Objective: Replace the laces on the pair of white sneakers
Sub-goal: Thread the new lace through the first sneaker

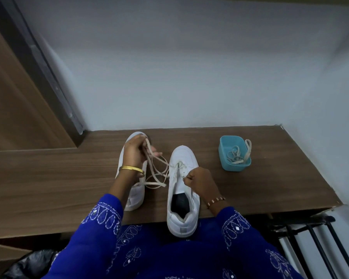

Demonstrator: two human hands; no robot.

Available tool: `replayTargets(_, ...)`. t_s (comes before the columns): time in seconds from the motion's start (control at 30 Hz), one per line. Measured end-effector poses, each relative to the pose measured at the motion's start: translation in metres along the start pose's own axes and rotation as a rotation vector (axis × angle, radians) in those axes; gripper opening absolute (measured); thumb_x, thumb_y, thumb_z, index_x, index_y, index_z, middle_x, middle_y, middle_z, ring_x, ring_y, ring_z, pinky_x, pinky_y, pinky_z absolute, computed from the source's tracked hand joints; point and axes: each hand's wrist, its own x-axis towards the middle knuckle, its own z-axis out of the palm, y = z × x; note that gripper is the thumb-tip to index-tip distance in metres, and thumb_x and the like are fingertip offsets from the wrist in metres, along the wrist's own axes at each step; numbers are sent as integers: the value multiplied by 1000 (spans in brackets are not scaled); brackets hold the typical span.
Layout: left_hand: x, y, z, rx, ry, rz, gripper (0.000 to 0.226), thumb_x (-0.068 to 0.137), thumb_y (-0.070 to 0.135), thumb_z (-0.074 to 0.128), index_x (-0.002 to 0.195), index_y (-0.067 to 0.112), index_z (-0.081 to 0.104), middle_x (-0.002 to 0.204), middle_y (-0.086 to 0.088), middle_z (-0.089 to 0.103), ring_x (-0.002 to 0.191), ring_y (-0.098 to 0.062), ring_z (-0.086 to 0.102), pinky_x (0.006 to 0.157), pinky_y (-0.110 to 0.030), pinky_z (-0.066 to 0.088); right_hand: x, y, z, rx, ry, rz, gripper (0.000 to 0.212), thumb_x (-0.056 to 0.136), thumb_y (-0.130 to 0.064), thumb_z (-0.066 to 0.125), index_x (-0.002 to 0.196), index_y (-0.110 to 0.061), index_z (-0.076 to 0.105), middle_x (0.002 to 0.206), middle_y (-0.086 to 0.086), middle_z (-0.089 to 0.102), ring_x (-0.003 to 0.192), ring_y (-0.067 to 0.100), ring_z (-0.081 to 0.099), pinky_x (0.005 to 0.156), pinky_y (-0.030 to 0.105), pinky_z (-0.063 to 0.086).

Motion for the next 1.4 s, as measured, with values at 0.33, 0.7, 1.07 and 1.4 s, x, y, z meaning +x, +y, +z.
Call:
replayTargets(0.33,-1,-48,-9,1352,-192,124,11,86,21,54,85,10,53,75,-8,60,77,-30,56,66,-28,38,-5,-2,-5,23,31,-27,55,81,-11,59,40,-18,22,41,-2,24,40,13,23,46,18,21)
replayTargets(0.7,1,-64,-15,1819,-219,124,28,91,29,48,107,17,67,108,-12,65,101,-31,59,80,-35,47,-10,-11,-3,-82,38,67,48,88,-14,50,49,-16,23,50,-2,22,46,8,19,46,24,19)
replayTargets(1.07,-7,-65,-6,1666,-233,96,29,94,22,43,101,6,66,102,-18,66,97,-34,59,77,-33,44,-15,4,-13,170,112,156,22,80,-4,54,60,5,54,61,17,51,59,23,44,52,23,30)
replayTargets(1.4,-15,-63,18,1555,-179,3,34,94,23,42,94,-5,61,101,-23,63,96,-37,59,78,-37,46,-16,10,-13,349,80,210,18,82,-5,57,76,10,65,77,23,66,74,36,64,69,45,54)
